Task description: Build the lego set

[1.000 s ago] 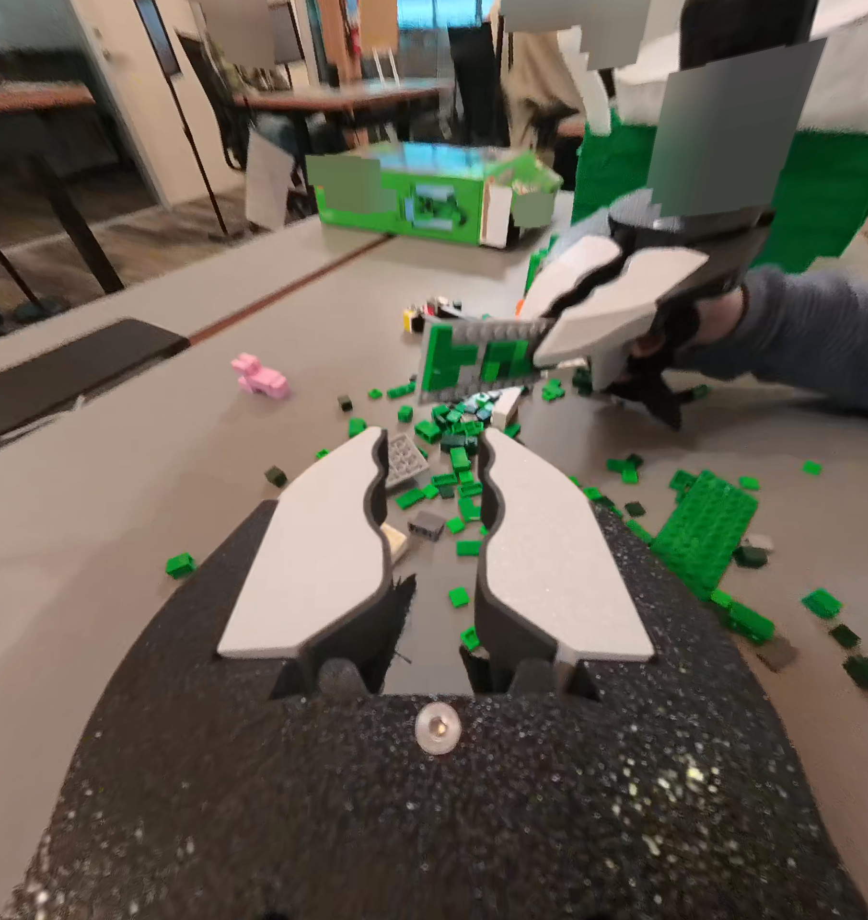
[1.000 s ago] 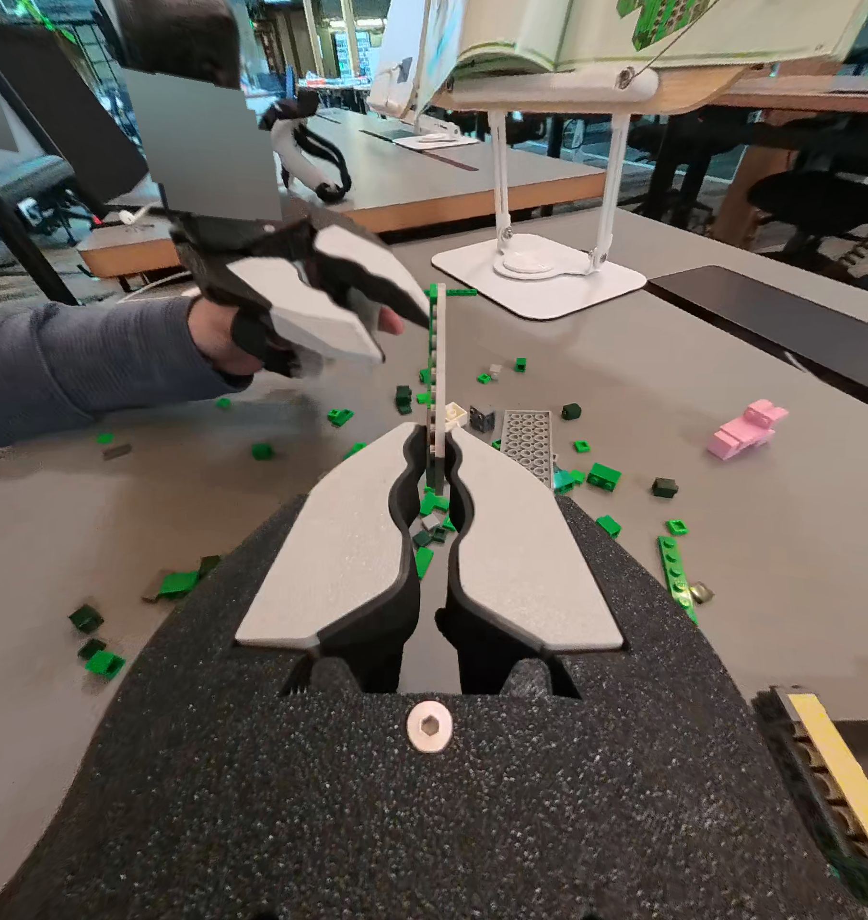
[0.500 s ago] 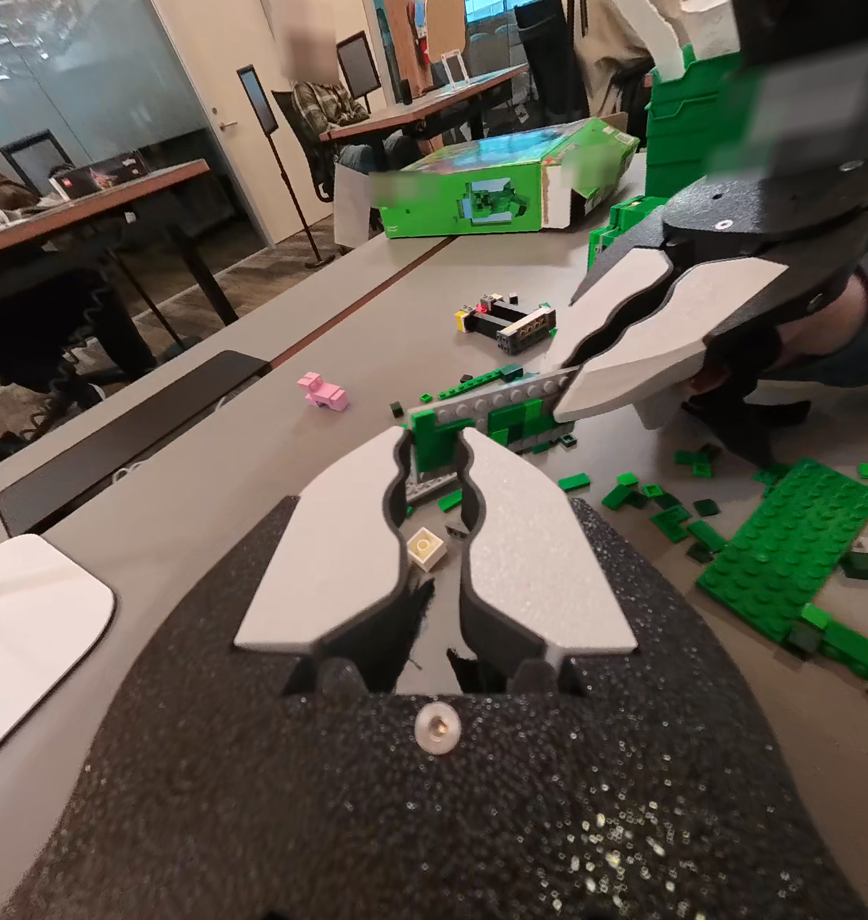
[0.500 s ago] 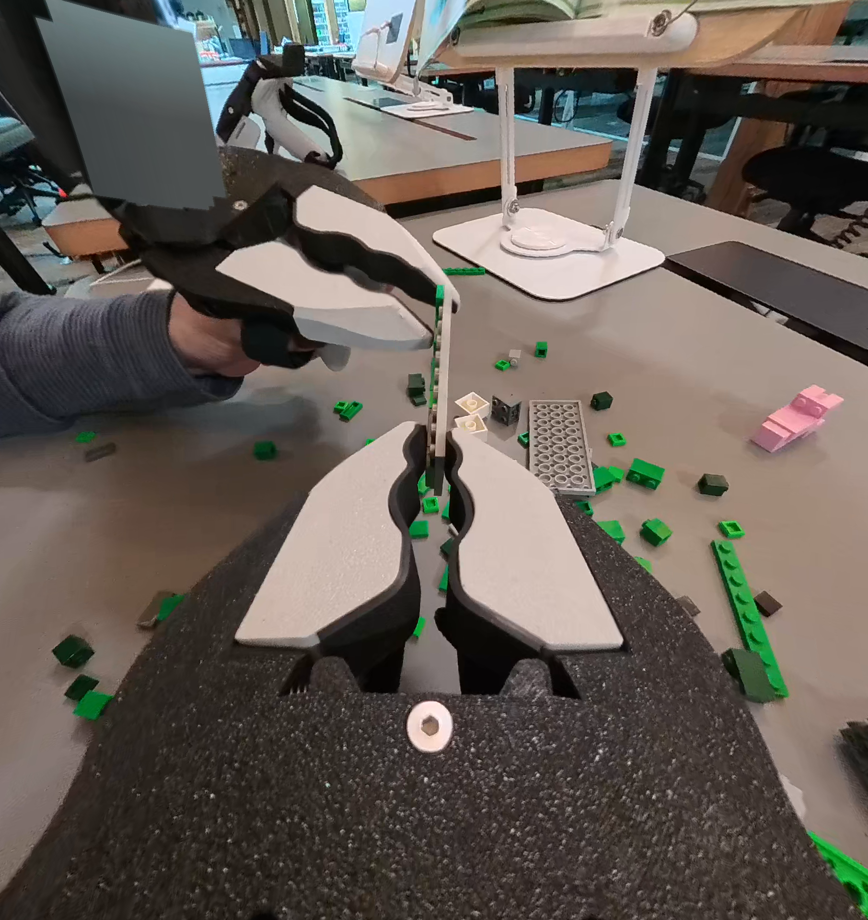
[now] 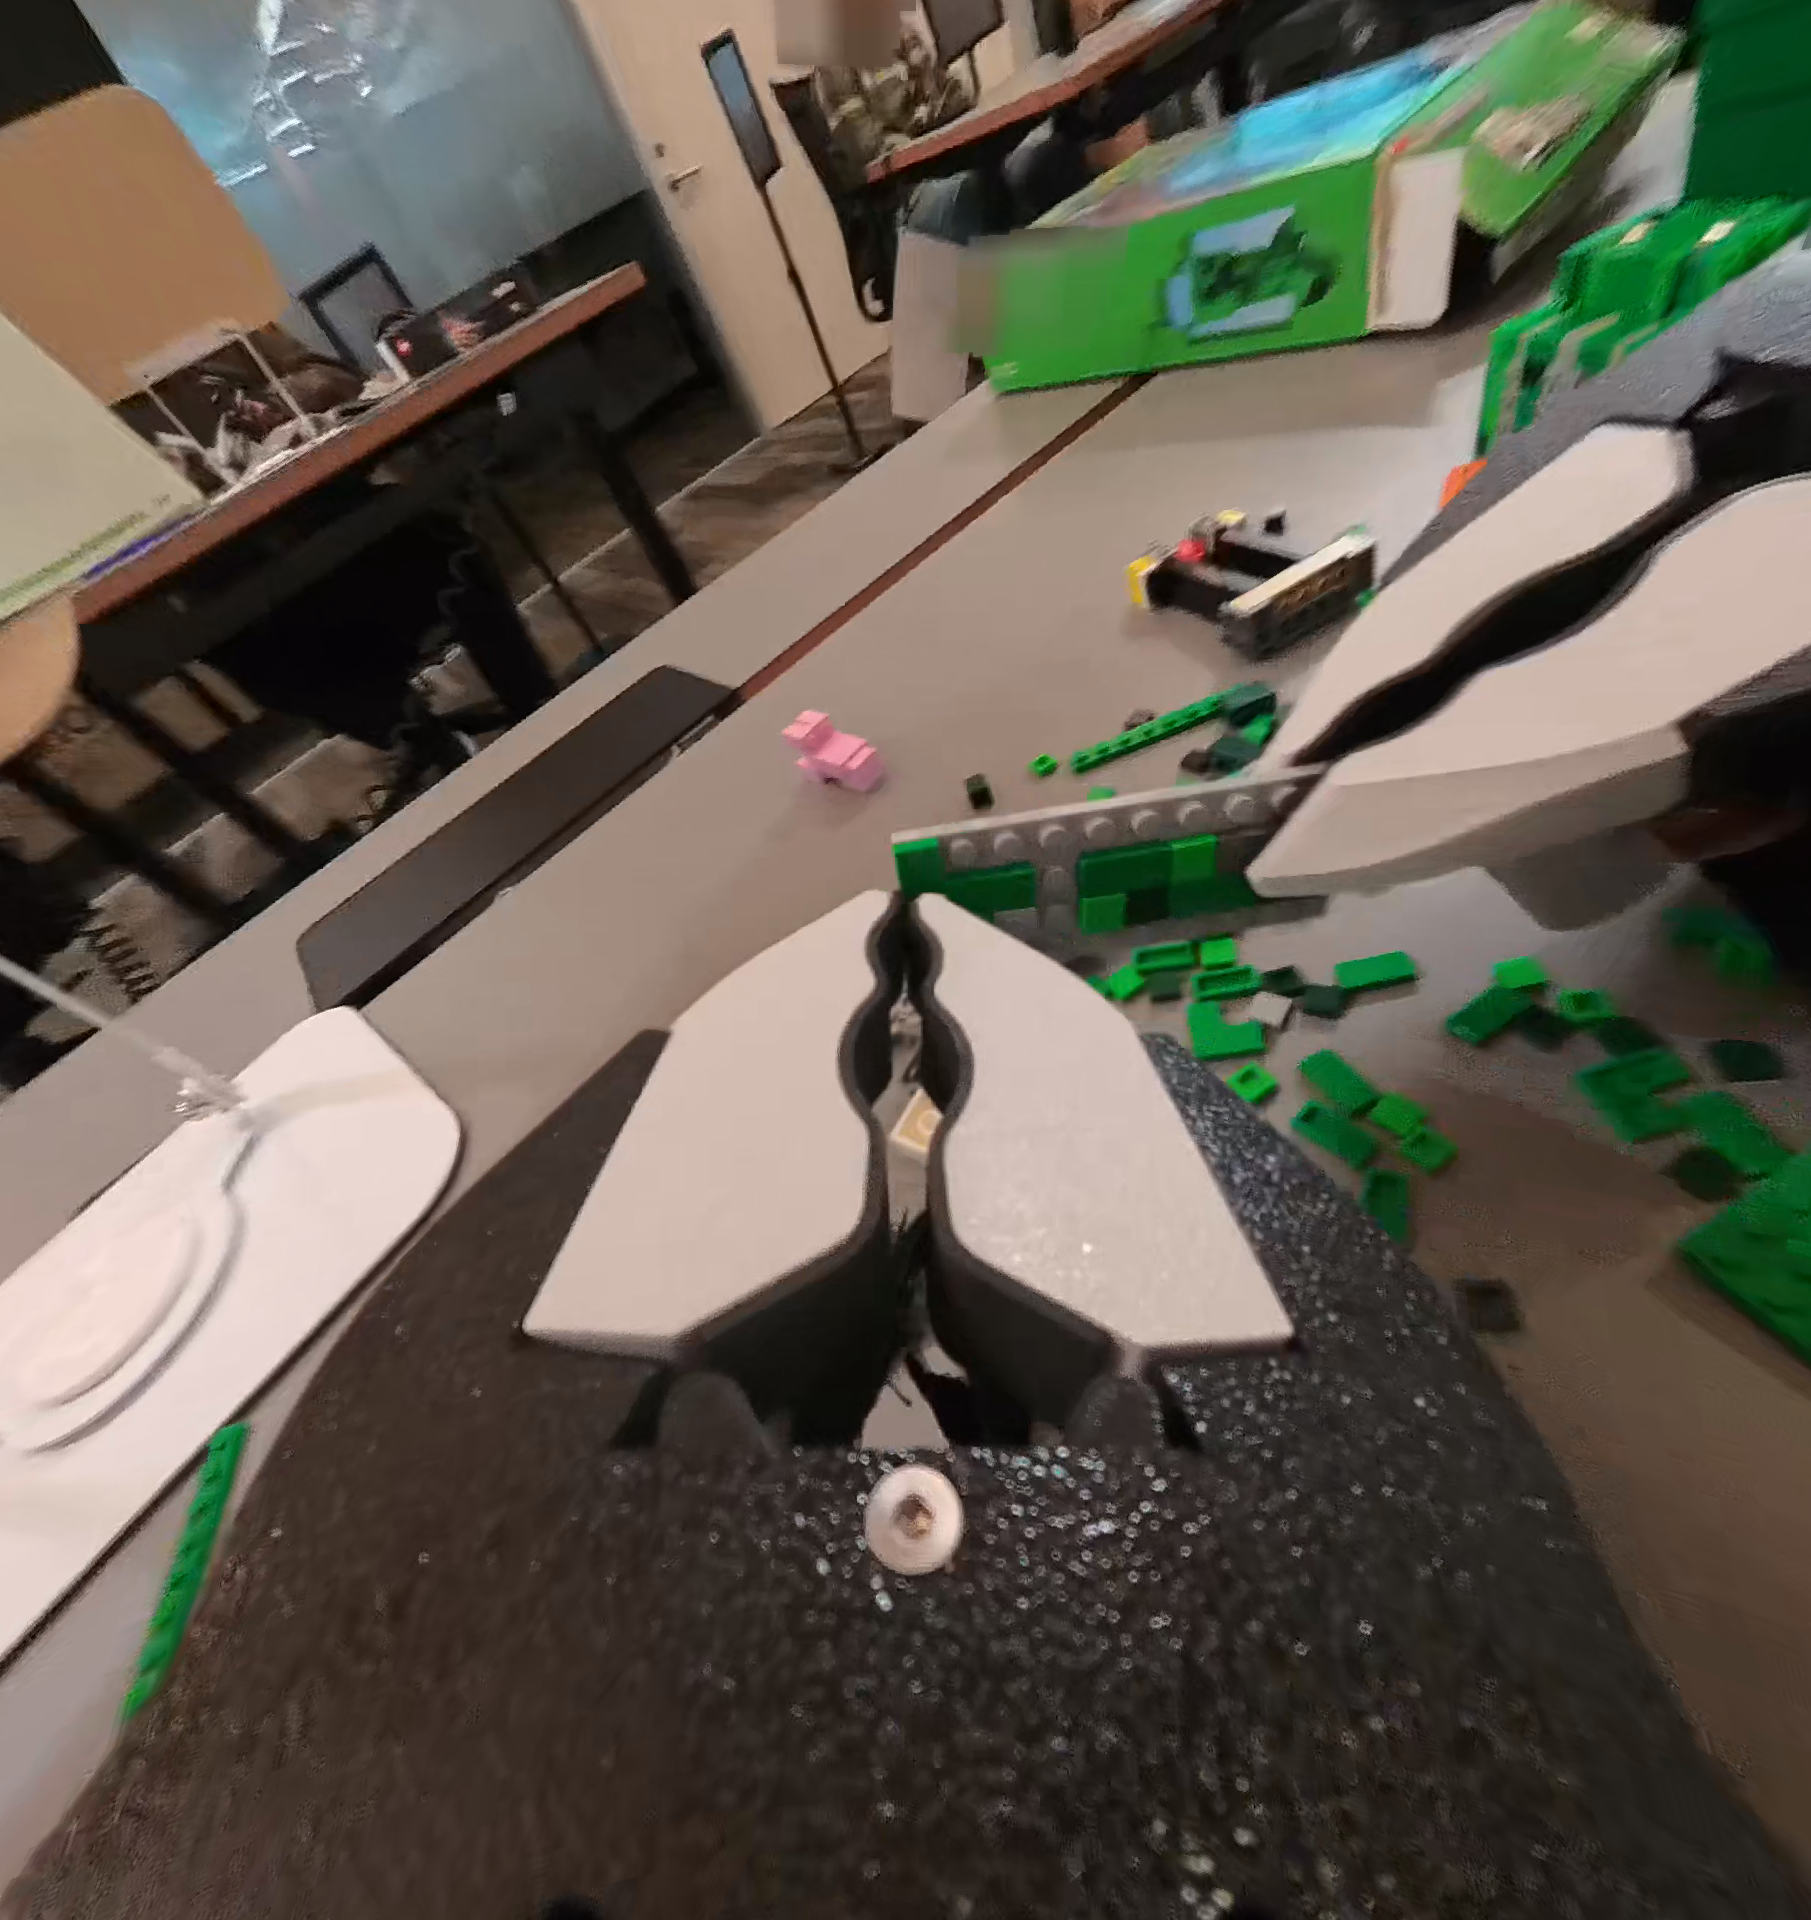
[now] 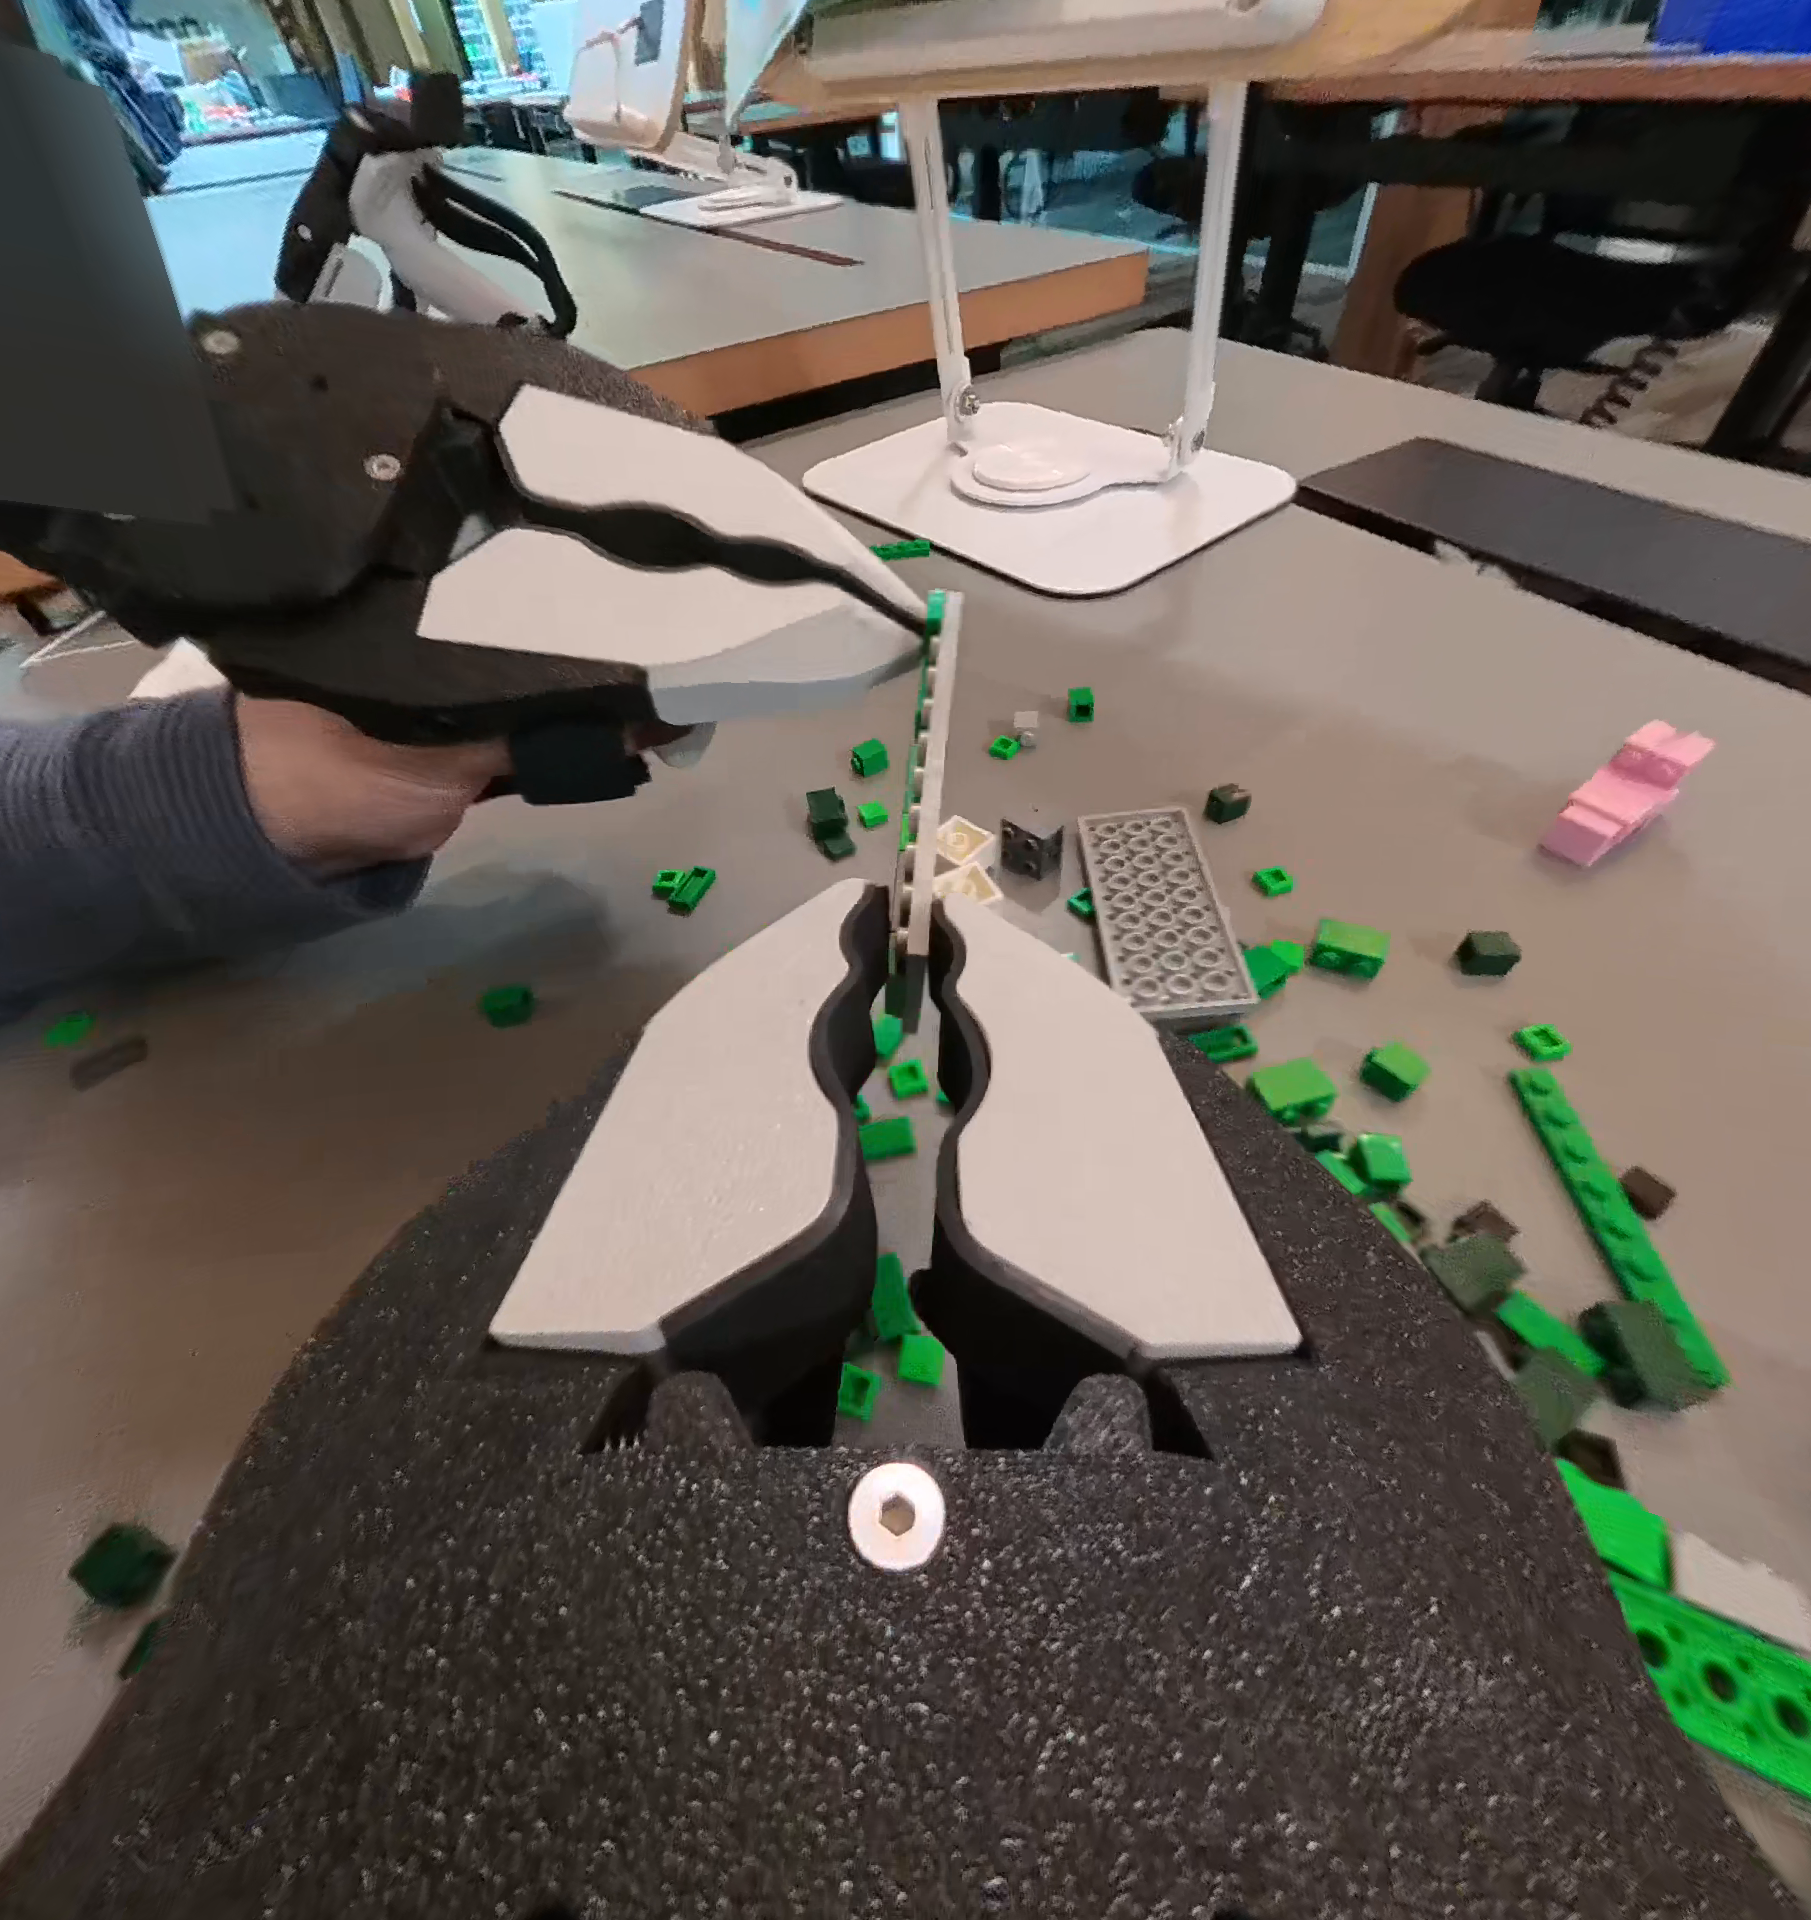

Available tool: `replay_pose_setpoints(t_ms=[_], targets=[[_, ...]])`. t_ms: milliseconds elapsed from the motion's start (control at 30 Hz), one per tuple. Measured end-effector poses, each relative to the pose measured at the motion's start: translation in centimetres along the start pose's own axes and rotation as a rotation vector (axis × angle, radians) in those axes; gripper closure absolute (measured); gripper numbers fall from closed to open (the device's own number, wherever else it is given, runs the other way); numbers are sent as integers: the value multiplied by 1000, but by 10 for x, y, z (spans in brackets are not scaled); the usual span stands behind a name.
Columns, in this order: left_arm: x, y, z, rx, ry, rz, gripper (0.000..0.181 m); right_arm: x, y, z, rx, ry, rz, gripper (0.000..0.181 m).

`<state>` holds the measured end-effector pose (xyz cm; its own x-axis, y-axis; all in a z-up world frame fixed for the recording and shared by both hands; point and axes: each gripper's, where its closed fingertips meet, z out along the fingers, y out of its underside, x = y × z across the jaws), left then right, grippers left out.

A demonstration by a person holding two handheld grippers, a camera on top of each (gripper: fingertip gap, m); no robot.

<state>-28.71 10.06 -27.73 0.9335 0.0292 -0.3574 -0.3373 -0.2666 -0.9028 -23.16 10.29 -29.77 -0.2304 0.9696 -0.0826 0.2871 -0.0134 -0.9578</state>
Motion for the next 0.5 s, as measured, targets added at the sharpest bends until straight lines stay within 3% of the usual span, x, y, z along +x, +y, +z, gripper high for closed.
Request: replay_pose_setpoints(t_ms=[133, 267, 333, 400, 500], targets=[[-1, -2, -2, 34, 50, -46, 181, 1, -2, -1, 14, 12, 15, 175], [1, -9, -8, 110, 232, -244, 181, -1, -6, -4, 47, -79, 27, 175], [4, -12, -11, 131, 325, -300, 166, -6, -7, -7, 62, -157, 37, 175], [14, -15, -18, 144, 467, -345, 166, -10, -9, -11, 82, -221, 51, 175], [25, -6, -19, 88, 604, -410, 166, -13, -5, -14, 59, -263, 18, 176]])
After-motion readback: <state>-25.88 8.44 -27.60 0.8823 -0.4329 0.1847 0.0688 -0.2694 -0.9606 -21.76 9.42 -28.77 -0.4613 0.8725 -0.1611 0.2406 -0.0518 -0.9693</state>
